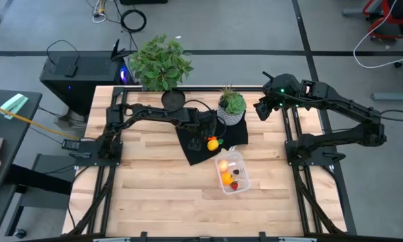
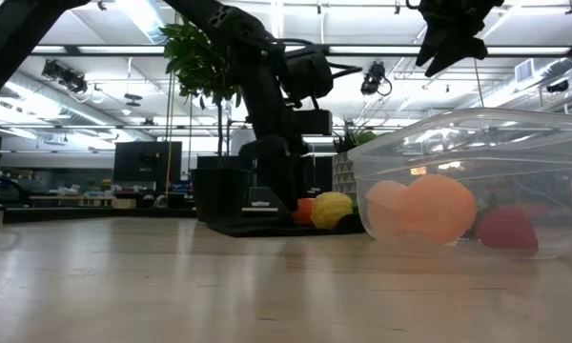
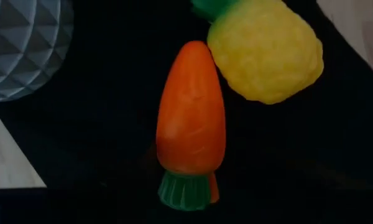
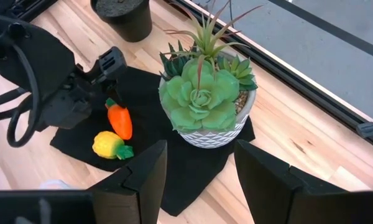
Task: Pick and placing Produce into tupperware
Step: Put the carrot into the transparent bin
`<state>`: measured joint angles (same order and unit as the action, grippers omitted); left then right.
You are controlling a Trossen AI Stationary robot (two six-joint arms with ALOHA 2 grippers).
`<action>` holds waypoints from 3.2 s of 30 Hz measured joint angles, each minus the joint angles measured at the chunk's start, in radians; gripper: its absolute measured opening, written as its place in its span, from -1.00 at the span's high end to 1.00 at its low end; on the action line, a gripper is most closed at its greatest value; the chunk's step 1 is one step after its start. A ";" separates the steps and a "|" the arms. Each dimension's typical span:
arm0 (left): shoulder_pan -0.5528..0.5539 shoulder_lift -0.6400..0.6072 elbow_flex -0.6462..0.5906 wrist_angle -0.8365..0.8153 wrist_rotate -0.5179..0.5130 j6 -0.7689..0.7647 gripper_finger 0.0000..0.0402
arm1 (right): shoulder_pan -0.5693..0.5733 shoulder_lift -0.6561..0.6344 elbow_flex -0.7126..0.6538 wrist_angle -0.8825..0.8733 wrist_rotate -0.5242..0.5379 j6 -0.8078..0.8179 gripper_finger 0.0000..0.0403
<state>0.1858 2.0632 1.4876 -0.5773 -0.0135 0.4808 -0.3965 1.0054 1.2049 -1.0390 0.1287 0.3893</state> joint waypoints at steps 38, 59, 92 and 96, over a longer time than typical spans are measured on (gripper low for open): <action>0.008 0.026 0.000 0.025 0.027 -0.033 -0.02 | 0.000 0.000 0.000 0.000 0.000 0.000 0.03; 0.021 -0.002 0.000 0.031 -0.002 -0.098 0.16 | 0.000 0.000 0.000 -0.001 0.000 0.000 0.03; -0.282 -0.126 0.118 0.286 0.104 -0.241 0.12 | 0.000 0.000 0.000 0.000 0.001 -0.017 0.03; -0.288 -0.074 0.140 0.286 0.107 -0.201 0.14 | 0.000 0.000 0.000 0.000 0.000 -0.015 0.03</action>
<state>-0.1019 1.9893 1.6278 -0.2910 0.0933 0.2803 -0.3965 1.0058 1.2049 -1.0389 0.1291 0.3746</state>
